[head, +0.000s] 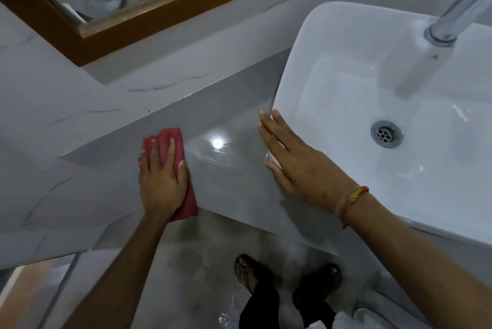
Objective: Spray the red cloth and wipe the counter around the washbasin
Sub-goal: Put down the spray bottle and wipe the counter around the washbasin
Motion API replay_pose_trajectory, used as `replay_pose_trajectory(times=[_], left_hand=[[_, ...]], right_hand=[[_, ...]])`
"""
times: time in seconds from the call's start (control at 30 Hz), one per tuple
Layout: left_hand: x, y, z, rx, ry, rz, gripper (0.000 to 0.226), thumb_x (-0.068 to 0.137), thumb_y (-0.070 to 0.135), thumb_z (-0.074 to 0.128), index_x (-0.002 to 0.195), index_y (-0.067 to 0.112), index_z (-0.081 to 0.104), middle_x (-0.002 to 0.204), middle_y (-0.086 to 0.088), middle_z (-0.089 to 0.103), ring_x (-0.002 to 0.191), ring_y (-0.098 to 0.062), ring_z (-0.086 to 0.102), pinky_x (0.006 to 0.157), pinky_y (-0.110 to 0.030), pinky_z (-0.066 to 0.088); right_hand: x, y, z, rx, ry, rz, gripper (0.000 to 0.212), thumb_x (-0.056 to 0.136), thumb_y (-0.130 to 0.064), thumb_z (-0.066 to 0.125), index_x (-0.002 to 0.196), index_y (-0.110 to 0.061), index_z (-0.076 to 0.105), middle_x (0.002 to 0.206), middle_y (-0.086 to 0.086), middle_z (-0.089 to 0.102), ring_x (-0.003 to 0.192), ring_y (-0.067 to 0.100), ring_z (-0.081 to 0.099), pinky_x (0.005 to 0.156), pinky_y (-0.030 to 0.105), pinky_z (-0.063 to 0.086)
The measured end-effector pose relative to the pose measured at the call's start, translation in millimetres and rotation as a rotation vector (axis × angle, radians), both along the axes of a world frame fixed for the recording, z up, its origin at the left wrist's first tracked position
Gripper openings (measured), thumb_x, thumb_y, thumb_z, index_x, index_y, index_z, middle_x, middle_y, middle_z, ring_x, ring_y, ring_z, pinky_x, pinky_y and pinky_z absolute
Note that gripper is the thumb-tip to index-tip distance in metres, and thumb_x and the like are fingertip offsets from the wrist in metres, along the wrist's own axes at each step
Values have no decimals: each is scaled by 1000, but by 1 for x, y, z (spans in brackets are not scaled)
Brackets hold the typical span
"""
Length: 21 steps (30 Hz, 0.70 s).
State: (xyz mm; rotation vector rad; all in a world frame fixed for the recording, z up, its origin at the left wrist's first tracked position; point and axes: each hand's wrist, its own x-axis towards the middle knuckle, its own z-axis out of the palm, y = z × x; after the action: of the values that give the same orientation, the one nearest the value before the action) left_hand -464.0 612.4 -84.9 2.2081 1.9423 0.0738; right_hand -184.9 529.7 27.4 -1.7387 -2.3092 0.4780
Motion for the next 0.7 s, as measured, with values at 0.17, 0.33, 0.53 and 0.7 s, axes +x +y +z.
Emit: replay_pose_trajectory(times=[0.17, 0.33, 0.53, 0.7], left_hand=[[41, -41, 2, -14, -12, 92, 64, 93, 47, 20, 150, 19, 20, 158, -21, 18, 145, -42, 12, 120, -53, 10], [113, -55, -7, -38, 14, -224, 60, 97, 47, 19, 151, 26, 3, 162, -11, 6, 149, -32, -2, 119, -55, 8], [153, -24, -9, -67, 112, -530, 70, 93, 46, 23, 151, 20, -5, 162, -12, -7, 147, -37, -10, 119, -50, 7], [96, -56, -5, -58, 11, -697, 54, 98, 44, 18, 150, 30, 16, 162, -6, 7, 149, -30, -1, 120, -48, 8]], right_hand=[[-1, 0, 2, -3, 25, -3, 64, 97, -23, 42, 148, -5, 8, 160, 10, 1, 143, 18, -11, 107, 23, 24], [-2, 1, 3, -3, 10, 2, 62, 97, -23, 41, 148, -5, 9, 160, 10, 2, 146, 21, -7, 114, 26, 19], [-4, 3, 8, -32, -8, 24, 62, 93, -15, 46, 145, 4, 18, 157, 20, 9, 147, 30, 3, 121, 34, 13], [-4, 3, 11, -45, -2, -12, 71, 89, -15, 56, 146, 0, 15, 158, 13, 6, 147, 24, 4, 119, 21, 7]])
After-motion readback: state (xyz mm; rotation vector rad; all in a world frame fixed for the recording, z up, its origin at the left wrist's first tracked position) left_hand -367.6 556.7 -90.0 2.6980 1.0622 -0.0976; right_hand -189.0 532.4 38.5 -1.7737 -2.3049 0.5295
